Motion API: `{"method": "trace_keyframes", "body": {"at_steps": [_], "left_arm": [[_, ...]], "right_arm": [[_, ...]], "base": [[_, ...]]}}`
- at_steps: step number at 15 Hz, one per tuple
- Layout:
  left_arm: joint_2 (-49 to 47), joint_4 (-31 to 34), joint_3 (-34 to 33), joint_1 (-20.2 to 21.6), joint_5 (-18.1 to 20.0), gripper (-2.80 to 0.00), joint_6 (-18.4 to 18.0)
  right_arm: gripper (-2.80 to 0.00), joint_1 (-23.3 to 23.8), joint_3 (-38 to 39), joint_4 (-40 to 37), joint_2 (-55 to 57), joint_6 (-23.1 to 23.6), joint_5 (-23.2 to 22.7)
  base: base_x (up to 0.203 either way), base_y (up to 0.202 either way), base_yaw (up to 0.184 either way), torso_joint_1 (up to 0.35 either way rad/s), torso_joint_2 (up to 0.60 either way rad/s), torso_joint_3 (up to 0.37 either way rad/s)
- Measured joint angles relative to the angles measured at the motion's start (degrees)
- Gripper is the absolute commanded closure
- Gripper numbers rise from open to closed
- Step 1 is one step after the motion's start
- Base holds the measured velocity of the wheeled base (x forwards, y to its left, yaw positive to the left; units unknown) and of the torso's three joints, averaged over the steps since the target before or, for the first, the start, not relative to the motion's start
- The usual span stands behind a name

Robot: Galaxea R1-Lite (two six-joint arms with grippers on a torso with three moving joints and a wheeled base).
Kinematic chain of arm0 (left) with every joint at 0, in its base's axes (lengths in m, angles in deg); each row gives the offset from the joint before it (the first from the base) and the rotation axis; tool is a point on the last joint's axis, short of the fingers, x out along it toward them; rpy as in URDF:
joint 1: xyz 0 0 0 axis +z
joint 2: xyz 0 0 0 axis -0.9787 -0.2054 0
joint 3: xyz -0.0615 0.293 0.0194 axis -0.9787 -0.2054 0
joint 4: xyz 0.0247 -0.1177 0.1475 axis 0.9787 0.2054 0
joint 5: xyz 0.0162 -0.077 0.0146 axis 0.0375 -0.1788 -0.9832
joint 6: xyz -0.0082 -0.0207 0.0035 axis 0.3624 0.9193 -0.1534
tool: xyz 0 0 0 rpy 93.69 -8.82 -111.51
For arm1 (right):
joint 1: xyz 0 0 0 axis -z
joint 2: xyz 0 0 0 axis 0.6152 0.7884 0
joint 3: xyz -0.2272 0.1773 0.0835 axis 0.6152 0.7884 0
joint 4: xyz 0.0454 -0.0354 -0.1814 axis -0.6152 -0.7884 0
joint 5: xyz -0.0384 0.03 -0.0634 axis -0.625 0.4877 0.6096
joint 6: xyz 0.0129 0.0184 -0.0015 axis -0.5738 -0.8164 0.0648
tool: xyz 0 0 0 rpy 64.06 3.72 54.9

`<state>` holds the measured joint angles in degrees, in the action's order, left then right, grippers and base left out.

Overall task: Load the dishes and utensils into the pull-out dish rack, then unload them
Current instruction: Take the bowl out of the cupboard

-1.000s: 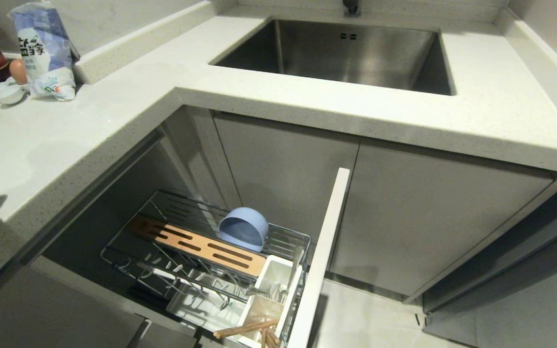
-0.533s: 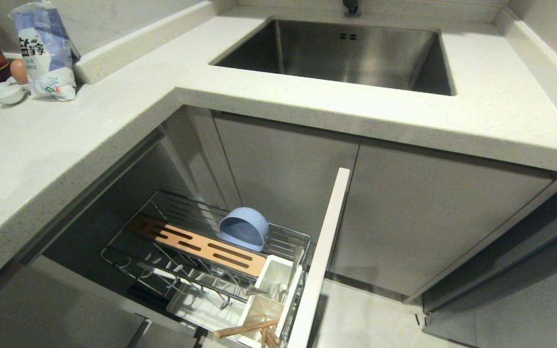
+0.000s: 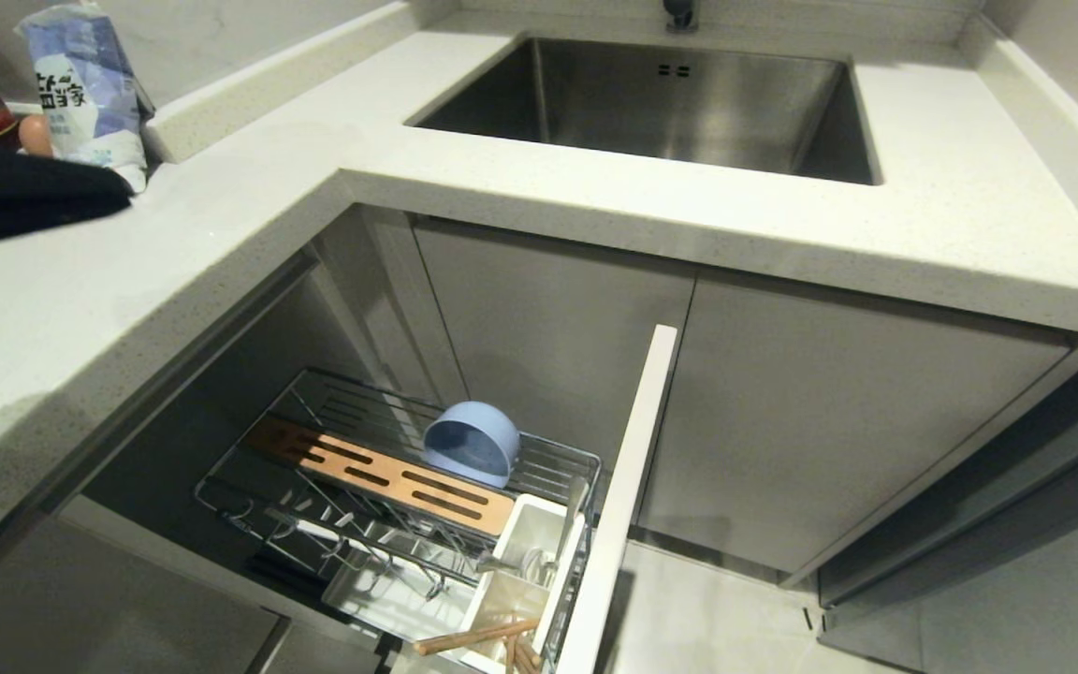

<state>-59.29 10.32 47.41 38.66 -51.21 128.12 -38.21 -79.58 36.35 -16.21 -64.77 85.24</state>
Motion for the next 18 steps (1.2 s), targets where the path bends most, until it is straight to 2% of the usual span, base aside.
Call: {"method": "trace_keyframes", "body": {"at_steps": [2,3,7,9,10,13,18], "left_arm": [[-2.44,2.63,-4.15,-1.02,0.1,0.0,7.29],[-3.79,3.88,-5.68,-1.25,0.4,0.0,9.67],[-9.56,3.69,-11.14,-1.47,1.88,0.0,14.88],[-12.9,0.47,-15.35,-0.35,2.21,0.0,15.33],[-14.8,-2.08,-18.02,0.59,2.61,-2.8,15.42],[-20.47,-11.59,-23.91,2.9,5.82,-2.8,16.01],[-32.53,-23.96,-25.41,7.64,10.92,-2.8,16.17]], "right_arm": [[0.0,0.0,0.0,0.0,0.0,0.02,0.0],[0.0,0.0,0.0,0.0,0.0,0.0,0.0],[0.0,0.0,0.0,0.0,0.0,0.0,0.0],[0.0,0.0,0.0,0.0,0.0,0.0,0.0],[0.0,0.0,0.0,-0.02,0.0,0.02,0.0],[0.0,0.0,0.0,-0.01,0.0,0.0,0.0],[0.0,0.0,0.0,-0.01,0.0,0.0,0.0]], "base": [[0.0,0.0,0.0,0.0,0.0,0.0],[0.0,0.0,0.0,0.0,0.0,0.0],[0.0,0.0,0.0,0.0,0.0,0.0],[0.0,0.0,0.0,0.0,0.0,0.0],[0.0,0.0,0.0,0.0,0.0,0.0],[0.0,0.0,0.0,0.0,0.0,0.0],[0.0,0.0,0.0,0.0,0.0,0.0]]}}
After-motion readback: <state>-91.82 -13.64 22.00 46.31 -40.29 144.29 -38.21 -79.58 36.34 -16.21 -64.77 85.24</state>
